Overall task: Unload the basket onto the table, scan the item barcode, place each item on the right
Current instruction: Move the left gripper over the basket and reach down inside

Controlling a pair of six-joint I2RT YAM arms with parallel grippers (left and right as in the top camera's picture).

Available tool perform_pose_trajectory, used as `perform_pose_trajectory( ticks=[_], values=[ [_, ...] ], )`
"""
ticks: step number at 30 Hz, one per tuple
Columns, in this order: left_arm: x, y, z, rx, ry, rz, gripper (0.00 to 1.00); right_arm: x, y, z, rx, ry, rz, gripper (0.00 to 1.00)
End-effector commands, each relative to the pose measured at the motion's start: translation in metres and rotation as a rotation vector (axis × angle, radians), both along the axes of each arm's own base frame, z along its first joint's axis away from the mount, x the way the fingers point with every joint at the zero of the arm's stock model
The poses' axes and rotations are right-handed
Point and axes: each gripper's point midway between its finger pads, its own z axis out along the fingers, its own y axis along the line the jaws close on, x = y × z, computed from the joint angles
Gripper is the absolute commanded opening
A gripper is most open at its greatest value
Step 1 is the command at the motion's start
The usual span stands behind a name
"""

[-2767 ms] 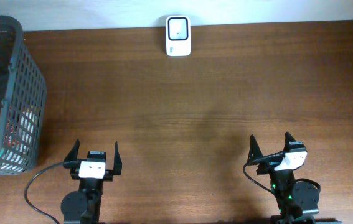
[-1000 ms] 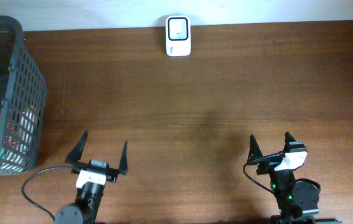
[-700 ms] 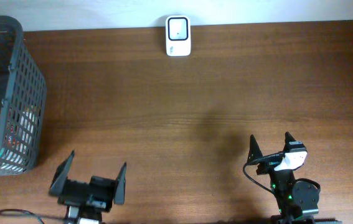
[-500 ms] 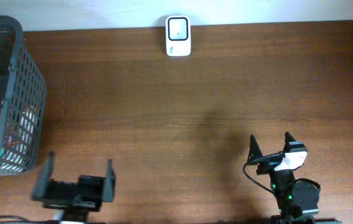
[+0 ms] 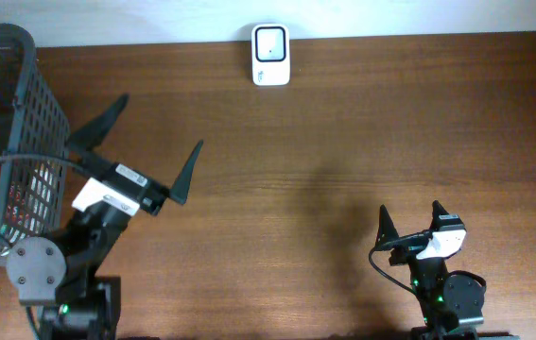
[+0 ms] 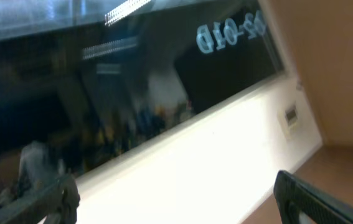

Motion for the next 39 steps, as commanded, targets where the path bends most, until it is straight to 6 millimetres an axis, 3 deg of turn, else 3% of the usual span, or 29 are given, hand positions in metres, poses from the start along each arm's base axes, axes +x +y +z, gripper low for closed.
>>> perform_pose_trajectory(
  ticks=[1, 5, 6, 9, 12, 14, 16, 18, 21, 22, 25, 30, 34, 39],
  values=[
    [-0.006, -0.002, 0.038, -0.055, -0.098, -0.046, 0.99, 0.000, 0.000, -0.002, 0.007, 0.006, 0.005, 0.99],
    [0.026, 0.014, 0.074, -0.089, -0.054, 0.055, 0.99, 0.000, 0.000, -0.002, 0.007, 0.006, 0.005, 0.99],
    [0.043, 0.025, 0.082, -0.107, 0.010, 0.119, 0.99, 0.000, 0.000, -0.002, 0.007, 0.006, 0.005, 0.99],
    [0.095, 0.086, 0.103, -0.126, 0.229, 0.410, 0.99, 0.000, 0.000, -0.002, 0.007, 0.006, 0.005, 0.99],
    [0.127, 0.139, 0.102, -0.044, 0.388, 0.597, 0.99, 0.000, 0.000, -0.002, 0.007, 0.006, 0.005, 0.99],
    [0.141, 0.178, 0.089, -0.038, 0.513, 0.685, 0.99, 0.000, 0.000, -0.002, 0.007, 0.006, 0.005, 0.99],
    [0.149, 0.226, 0.062, -0.072, 0.653, 0.777, 0.99, 0.000, 0.000, -0.002, 0.007, 0.006, 0.005, 0.99],
    [0.151, 0.272, 0.026, -0.160, 0.798, 0.857, 0.99, 0.000, 0.000, -0.002, 0.007, 0.006, 0.005, 0.99],
    [0.141, 0.321, -0.034, -0.329, 1.015, 0.935, 0.99, 0.000, 0.000, -0.002, 0.007, 0.006, 0.005, 0.99],
    [0.135, 0.330, -0.053, -0.351, 1.088, 0.945, 0.99, 0.000, 0.000, -0.002, 0.007, 0.006, 0.005, 0.99],
    [0.123, 0.348, -0.086, -0.384, 1.208, 0.988, 0.99, 0.000, 0.000, -0.002, 0.007, 0.006, 0.005, 0.99],
    [0.098, 0.378, -0.107, -0.434, 1.281, 1.077, 0.99, 0.000, 0.000, -0.002, 0.007, 0.006, 0.005, 0.99],
    [0.085, 0.374, -0.127, -0.452, 1.375, 1.053, 0.99, 0.000, 0.000, -0.002, 0.007, 0.006, 0.005, 0.99],
    [0.063, 0.393, -0.163, -0.525, 1.486, 1.233, 0.99, 0.000, 0.000, -0.002, 0.007, 0.006, 0.005, 0.99]
  ],
)
